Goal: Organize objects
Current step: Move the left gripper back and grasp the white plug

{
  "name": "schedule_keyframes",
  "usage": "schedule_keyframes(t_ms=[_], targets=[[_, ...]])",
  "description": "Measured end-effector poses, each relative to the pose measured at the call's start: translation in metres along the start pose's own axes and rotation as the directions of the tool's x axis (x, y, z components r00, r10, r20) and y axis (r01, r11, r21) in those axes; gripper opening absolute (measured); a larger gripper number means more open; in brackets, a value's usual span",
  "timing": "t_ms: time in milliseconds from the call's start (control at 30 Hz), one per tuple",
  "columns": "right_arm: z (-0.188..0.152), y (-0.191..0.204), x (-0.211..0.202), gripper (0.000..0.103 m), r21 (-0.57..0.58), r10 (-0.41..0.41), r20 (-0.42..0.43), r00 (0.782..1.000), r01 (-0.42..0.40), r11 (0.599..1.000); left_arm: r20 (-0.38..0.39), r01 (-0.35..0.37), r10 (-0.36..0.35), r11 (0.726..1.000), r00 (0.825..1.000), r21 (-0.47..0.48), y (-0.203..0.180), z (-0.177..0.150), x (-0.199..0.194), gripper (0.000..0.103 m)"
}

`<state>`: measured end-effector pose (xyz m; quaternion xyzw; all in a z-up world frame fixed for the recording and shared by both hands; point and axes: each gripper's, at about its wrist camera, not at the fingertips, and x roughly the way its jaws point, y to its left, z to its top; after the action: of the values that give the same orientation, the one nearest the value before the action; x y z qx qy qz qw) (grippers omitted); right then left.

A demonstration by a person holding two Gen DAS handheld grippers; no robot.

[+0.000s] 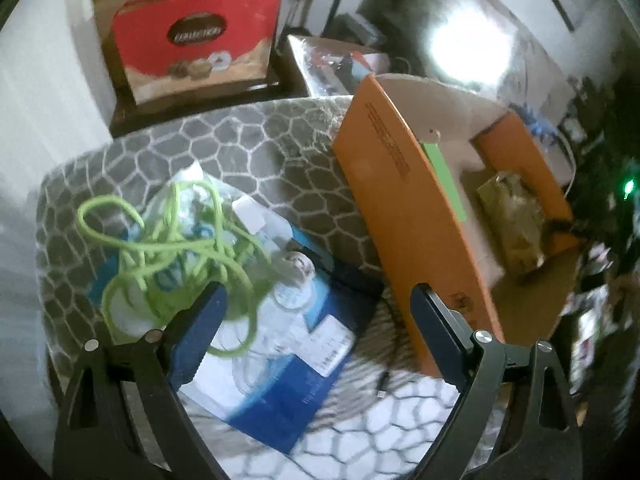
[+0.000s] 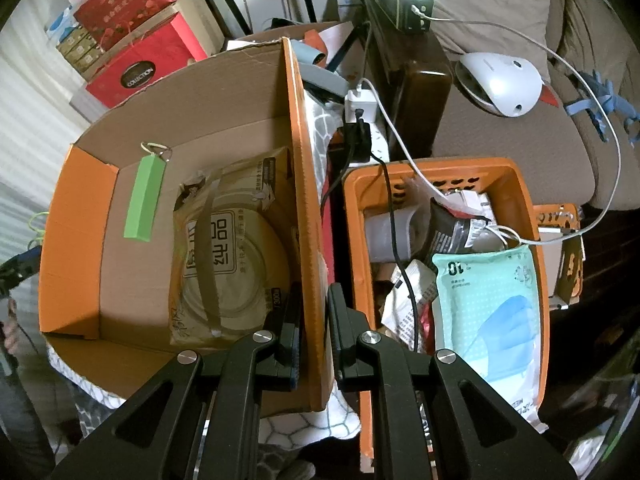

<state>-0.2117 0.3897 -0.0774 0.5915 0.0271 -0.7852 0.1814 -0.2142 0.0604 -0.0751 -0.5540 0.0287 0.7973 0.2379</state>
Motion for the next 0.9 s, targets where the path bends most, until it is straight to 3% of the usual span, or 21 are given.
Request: schedule_keyframes(t_ms=[267,400,433,567,900], targets=[[-0.001,-0.001,0.000,0.011,-0.001,-0.004,-0.001,1.000,0.004,1.000,0.127,-0.085,0.061,0.976,0.990,0.199,-0.008,-0.007,0.007,0.090],[-0.001,-0.002,0.001,0.012,0.003,-0.003,-0.005,1.000,0.003,1.000,0.081,-0.077,0.055,0.953,0.995,0.294,-0.013,-0.011,0.023,0.064],[-0.001,-0.002,0.001,0.012,0.002,-0.004,-0.005,1.000,0.004,1.000,0.079,-0.086,0.065,0.948,0.995,0.308,-0.015,-0.012,0.026,0.064],[-0.002,-0.002,0.002,0.012,0.000,-0.009,-0.007,1.000,0.009,1.000,0.075,-0.081,0.060,0.946,0.995,0.315,-0.016,-0.012,0.035,0.064],[-0.003,0.000,0.003,0.012,-0.001,-0.015,-0.014,1.000,0.015,1.000,0.053,-0.059,0.044,0.941,0.998,0.333,-0.010,-0.009,0.050,0.041]])
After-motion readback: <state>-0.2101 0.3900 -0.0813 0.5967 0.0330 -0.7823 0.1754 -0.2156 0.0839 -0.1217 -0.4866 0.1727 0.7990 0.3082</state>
